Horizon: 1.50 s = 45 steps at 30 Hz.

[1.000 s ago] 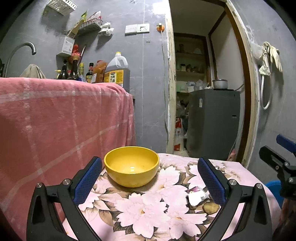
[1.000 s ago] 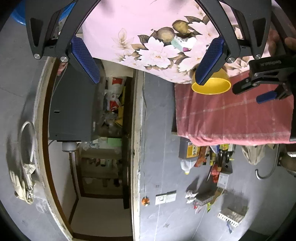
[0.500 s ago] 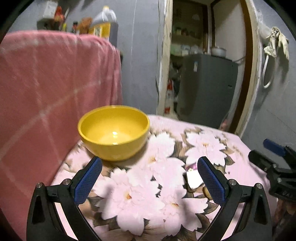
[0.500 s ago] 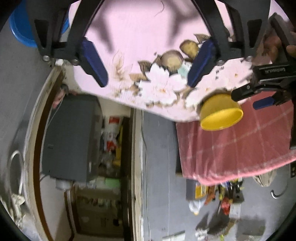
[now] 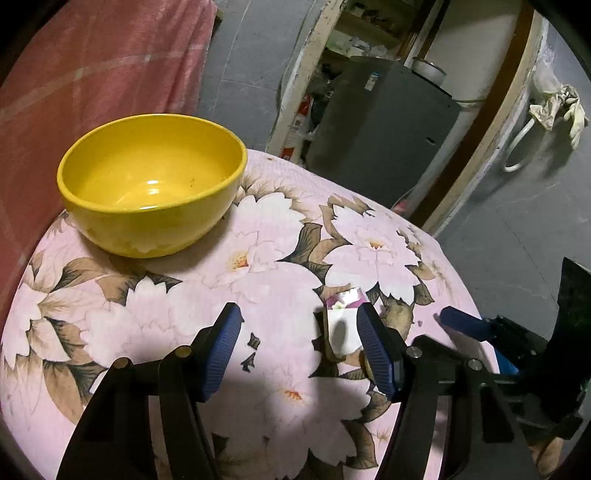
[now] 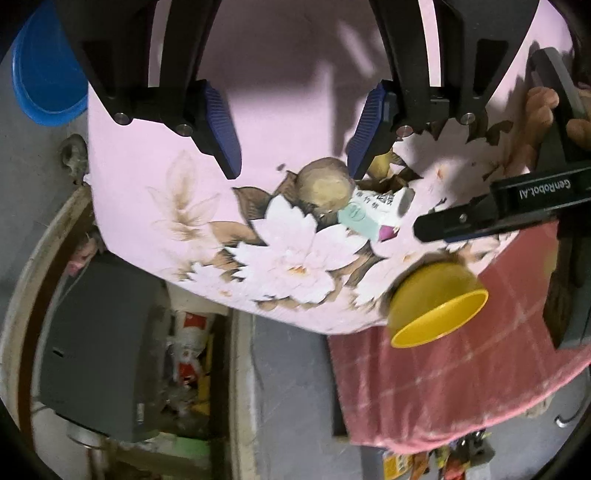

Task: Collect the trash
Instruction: 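Grasp the white printed packet with the left tool while the right tool grasps a brown crumpled wrapper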

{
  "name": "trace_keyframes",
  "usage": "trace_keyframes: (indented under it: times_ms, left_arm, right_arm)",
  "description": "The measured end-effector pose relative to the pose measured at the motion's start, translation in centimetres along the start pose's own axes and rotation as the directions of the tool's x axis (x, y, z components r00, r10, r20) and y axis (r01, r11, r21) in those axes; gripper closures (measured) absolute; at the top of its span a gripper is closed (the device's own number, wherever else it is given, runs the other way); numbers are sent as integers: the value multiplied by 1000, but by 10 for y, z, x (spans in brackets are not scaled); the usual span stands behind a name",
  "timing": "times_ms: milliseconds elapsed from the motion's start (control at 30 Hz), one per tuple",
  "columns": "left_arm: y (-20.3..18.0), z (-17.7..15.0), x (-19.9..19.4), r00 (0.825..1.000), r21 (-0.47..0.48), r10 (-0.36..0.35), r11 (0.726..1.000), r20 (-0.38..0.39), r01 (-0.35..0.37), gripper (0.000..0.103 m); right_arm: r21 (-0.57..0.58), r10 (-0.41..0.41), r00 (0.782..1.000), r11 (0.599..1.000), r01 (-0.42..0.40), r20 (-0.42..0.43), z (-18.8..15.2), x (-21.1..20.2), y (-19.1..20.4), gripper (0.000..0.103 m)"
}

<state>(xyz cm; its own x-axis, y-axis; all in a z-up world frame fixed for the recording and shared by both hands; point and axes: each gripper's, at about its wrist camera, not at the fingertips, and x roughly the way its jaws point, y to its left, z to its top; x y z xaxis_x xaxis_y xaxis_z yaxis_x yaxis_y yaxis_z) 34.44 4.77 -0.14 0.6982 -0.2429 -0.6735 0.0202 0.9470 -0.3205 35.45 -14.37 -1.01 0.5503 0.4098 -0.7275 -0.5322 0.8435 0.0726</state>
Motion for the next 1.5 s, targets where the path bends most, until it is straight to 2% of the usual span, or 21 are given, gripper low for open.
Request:
trace_keyframes:
  times_ms: [267, 300, 367, 433, 567, 700, 867, 1000, 1067, 1200, 1367, 1500]
  left_arm:
    - [11, 3, 10, 999, -50, -10, 999, -40, 8, 44]
    - [12, 3, 10, 999, -54, -15, 998, -42, 13, 44]
    - [11, 4, 10, 999, -57, -32, 998, -42, 29, 44]
    - [10, 5, 9, 998, -50, -48, 998, -38, 46, 44]
    - [5, 5, 7, 996, -40, -82, 996, -43, 81, 44]
    - [-6, 5, 10, 993, -4, -104, 995, -64, 104, 44]
    - [-20, 11, 21, 991, 27, -97, 995, -90, 100, 44]
    - [-30, 14, 31, 990, 56, -76, 995, -122, 83, 66]
    - [-31, 14, 33, 990, 66, -57, 996, -129, 66, 67]
    - [-27, 15, 35, 989, 57, -72, 995, -130, 80, 70]
    - [-23, 13, 30, 990, 42, -93, 994, -101, 98, 73]
    - [-23, 12, 11, 991, 29, -132, 991, -9, 132, 73]
  right_arm:
    - [-62, 8, 999, 998, -12, -53, 12, 24, 8, 46]
    - [-58, 14, 998, 998, -17, -58, 13, 26, 7, 50]
    - [-55, 39, 997, 998, -43, -66, 14, 29, 6, 63]
    - [-50, 60, 996, 997, -64, -73, 14, 30, 4, 82]
    - [-43, 58, 996, 997, -61, -63, 13, 26, 0, 86]
    - [-50, 12, 999, 999, -14, -47, 10, 19, -4, 86]
    - [-17, 12, 999, 1000, -12, -33, 10, 15, -16, 88]
    - [16, 10, 1000, 1000, -10, -14, 9, 11, -26, 88]
    - [30, 9, 1000, 999, -9, -6, 8, 9, -29, 88]
    - [59, 23, 1000, 998, -23, 10, 7, 5, -37, 88]
    - [48, 21, 999, 999, -22, 30, 7, 1, -34, 88]
    - [46, 33, 997, 998, -36, 66, 5, -5, -33, 88]
